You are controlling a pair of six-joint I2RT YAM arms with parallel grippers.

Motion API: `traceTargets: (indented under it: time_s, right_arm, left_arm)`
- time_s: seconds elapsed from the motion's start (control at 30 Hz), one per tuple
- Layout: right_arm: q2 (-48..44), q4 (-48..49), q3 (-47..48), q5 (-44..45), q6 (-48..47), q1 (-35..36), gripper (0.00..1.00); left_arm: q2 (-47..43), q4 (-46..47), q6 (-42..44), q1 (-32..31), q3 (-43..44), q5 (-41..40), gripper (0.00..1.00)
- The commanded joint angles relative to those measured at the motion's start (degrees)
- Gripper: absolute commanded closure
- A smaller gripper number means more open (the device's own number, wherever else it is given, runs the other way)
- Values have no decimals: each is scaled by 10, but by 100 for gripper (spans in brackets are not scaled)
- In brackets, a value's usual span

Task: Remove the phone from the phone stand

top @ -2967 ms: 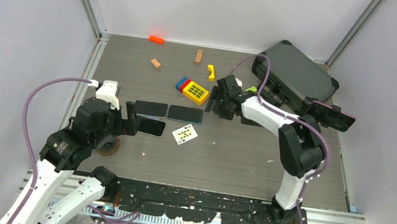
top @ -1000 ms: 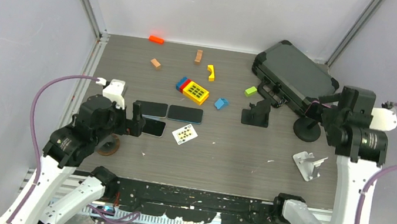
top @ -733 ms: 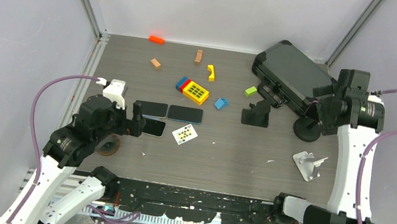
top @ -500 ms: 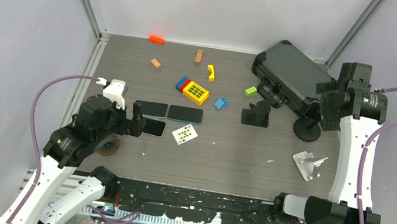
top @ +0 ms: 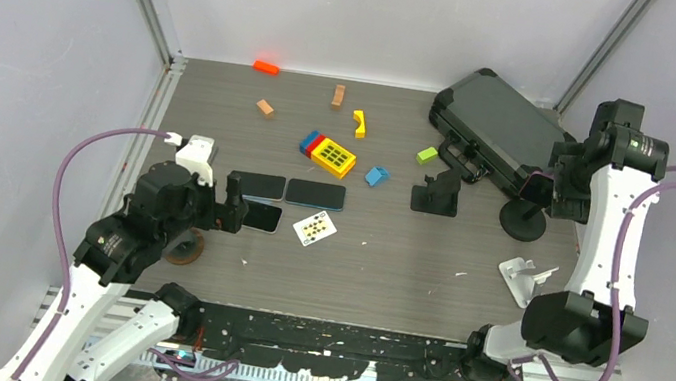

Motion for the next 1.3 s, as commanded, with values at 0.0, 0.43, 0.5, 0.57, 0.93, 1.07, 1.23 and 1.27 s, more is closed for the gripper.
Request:
traceTargets:
  time_s: [0.0, 0.43, 0.5, 0.57, 0.93, 1.07, 1.23, 1.27]
  right_arm:
    - [21, -4, 41, -12, 19, -11, 2]
    - [62, 3, 14, -24, 27, -26, 12]
    - [67, 6, 11, -31, 28, -26, 15]
    - [72, 6, 12, -36, 26, -27, 18]
    - [68, 19, 1, -35, -7, -29, 49]
    - [40, 63, -23, -74, -35, -28, 80]
    - [-7, 107, -61, -93, -71, -29, 97]
    - [-20, 109, -64, -88, -77, -29, 98]
  left_arm:
    - [-2, 23, 8, -3, -2, 1, 0]
    - [-6, 22, 9, -3, -2, -4, 0]
    - [-6, 22, 10, -3, -2, -5, 0]
    - [-7, 22, 11, -3, -3, -7, 0]
    - [-18, 22, 13, -3, -3, -14, 0]
    - [-18, 22, 13, -3, -4, -15, 0]
    - [-18, 22, 13, -3, -4, -16, 0]
    - [-18, 22, 13, -3, -4, -16, 0]
